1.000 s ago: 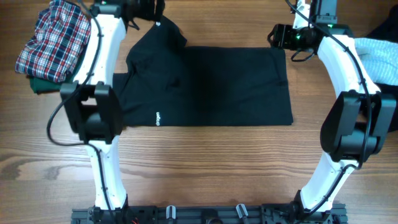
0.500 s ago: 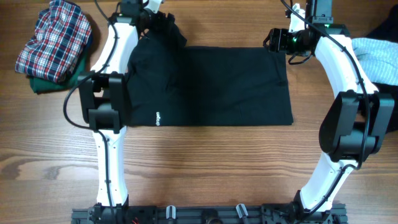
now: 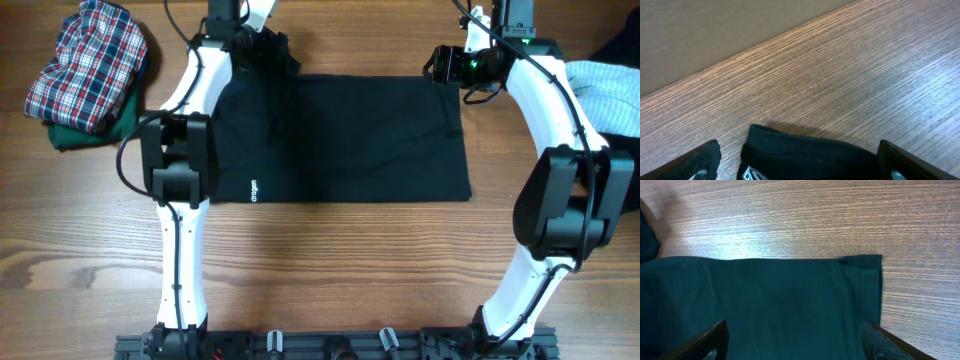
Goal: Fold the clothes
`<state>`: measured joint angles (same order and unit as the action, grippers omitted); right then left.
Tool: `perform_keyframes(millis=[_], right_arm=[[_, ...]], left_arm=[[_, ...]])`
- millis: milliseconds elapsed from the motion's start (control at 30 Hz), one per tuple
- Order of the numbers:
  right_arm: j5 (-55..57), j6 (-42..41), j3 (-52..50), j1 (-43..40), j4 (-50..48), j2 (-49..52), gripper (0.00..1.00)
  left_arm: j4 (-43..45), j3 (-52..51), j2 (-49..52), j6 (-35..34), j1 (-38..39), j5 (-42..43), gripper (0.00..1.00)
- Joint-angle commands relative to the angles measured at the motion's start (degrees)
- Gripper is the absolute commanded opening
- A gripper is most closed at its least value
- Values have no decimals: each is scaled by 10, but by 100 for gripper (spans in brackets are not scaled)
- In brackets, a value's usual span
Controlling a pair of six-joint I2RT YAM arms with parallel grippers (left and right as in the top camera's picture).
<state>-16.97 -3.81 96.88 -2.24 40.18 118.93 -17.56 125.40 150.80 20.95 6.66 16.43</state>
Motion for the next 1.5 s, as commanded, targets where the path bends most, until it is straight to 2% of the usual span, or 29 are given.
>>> perform_keyframes(millis=[0,100,267,467,533,600,667,700,733,1067,1467], right_arm=[[-16,-9,3,2,1,-5,85],[-18,-9,3,2,0,-5,85],[-20,-17,3,2,-2,-5,85],[-20,-23,3,2,-5,-5,85],[-20,-23,3,2,-5,-5,85],[-20,-23,3,2,-5,-5,85],[-20,-23,3,2,-5,-5,84],[-20,-23,3,2,-5,-5,84],[-20,-23,3,2,-5,-5,85],[-20,-23,3,2,-6,-5,85],[-20,-23,3,1,-5,-5,85]], left_arm=[[28,3,19,14,0,9,99],[51,3,24,14,0,9,98],[53,3,39,11,0,10,86],[45,3,56,11,3,9,78],[53,3,56,11,3,10,71],[62,3,56,1,3,9,52],[64,3,56,-11,3,9,20],[65,3,56,-21,3,9,13],[64,3,55,-29,3,9,10],[47,3,-11,-49,3,-19,6],[-121,3,-156,-49,3,-30,4]])
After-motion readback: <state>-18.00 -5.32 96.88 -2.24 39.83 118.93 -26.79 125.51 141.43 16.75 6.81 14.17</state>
